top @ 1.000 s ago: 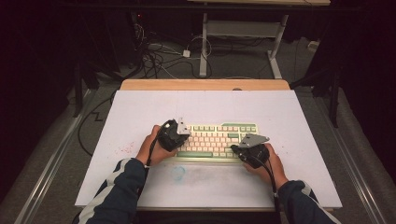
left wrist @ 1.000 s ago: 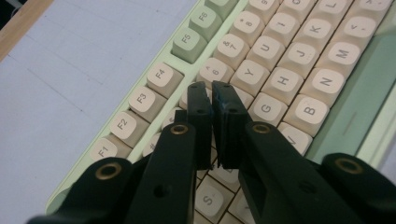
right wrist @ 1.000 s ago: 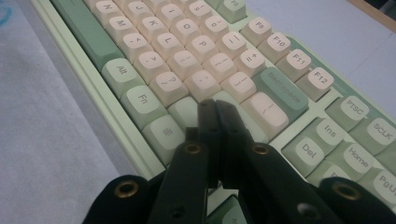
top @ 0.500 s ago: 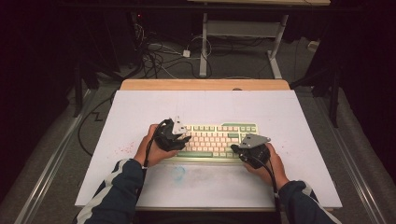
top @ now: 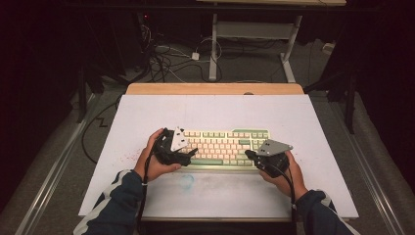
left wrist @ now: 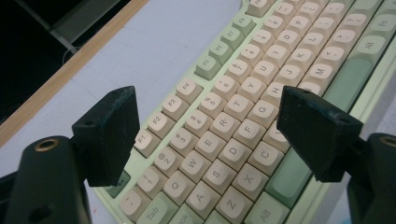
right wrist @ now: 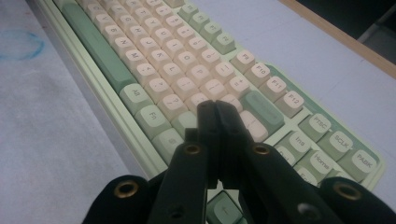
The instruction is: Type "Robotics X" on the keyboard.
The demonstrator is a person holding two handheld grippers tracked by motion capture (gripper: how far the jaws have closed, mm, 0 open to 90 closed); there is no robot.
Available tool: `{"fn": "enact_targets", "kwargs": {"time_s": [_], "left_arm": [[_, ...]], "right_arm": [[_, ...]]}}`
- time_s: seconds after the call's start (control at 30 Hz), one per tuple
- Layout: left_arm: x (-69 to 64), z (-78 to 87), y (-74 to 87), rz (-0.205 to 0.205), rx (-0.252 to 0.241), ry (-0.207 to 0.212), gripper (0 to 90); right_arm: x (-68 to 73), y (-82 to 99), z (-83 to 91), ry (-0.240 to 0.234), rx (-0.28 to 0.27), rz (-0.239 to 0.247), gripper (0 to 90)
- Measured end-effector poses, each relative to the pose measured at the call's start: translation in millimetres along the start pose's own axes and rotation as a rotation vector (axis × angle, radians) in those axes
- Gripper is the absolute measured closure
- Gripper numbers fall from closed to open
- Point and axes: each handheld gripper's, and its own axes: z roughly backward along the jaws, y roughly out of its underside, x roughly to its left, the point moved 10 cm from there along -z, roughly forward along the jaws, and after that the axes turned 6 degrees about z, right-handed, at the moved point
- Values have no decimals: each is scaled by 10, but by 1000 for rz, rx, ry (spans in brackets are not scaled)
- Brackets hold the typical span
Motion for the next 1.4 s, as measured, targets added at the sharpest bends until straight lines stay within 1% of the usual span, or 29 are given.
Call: {"fn": "enact_targets", "kwargs": {"time_s": [0.07, 0.17, 0.3, 0.37, 0.47, 0.53, 0.6, 0.63, 0.77, 0.8, 1.0, 1.1, 1.13, 1.23, 1.4], "left_arm": [[10, 44, -5, 4, -15, -1, 201], [29, 117, 20, -14, -29, -4, 195], [90, 200, 65, -32, -41, -26, 190], [118, 234, 105, -31, -33, -24, 190], [150, 286, 132, -35, -45, -28, 190], [160, 328, 139, -25, -50, -22, 190], [170, 368, 164, -29, -49, -21, 190], [175, 385, 179, -34, -48, -21, 190], [203, 451, 211, -29, -51, -25, 190], [210, 466, 219, -24, -50, -25, 190], [240, 563, 272, -19, -46, -34, 190], [254, 603, 285, -6, -50, -35, 190], [260, 619, 288, -1, -51, -37, 190], [283, 661, 310, 2, -51, -43, 190], [317, 716, 401, 6, -27, -60, 190]], "right_arm": [[-8, -5, 26, 2, -6, -1, 900], [-22, -19, 64, 5, -15, -4, 900], [-23, -16, 84, 5, -16, -8, 900], [-21, -19, 93, 5, -17, -6, 900], [-27, -27, 102, 7, -19, -8, 900], [-30, -28, 103, 8, -19, -9, 900], [-35, -29, 100, 8, -20, -12, 899], [-45, -33, 98, 11, -20, -6, 899], [-112, -70, 93, 18, -27, -19, 900], [-138, -95, 80, 20, -30, -29, 900], [-158, -128, -4, 15, -18, -32, 900], [-167, -165, -70, 12, -15, -39, 900], [-155, -196, -107, 5, -16, -36, 900], [-138, -223, -141, 1, -14, -30, 900], [-107, -288, -239, -8, -9, -20, 900]]}}
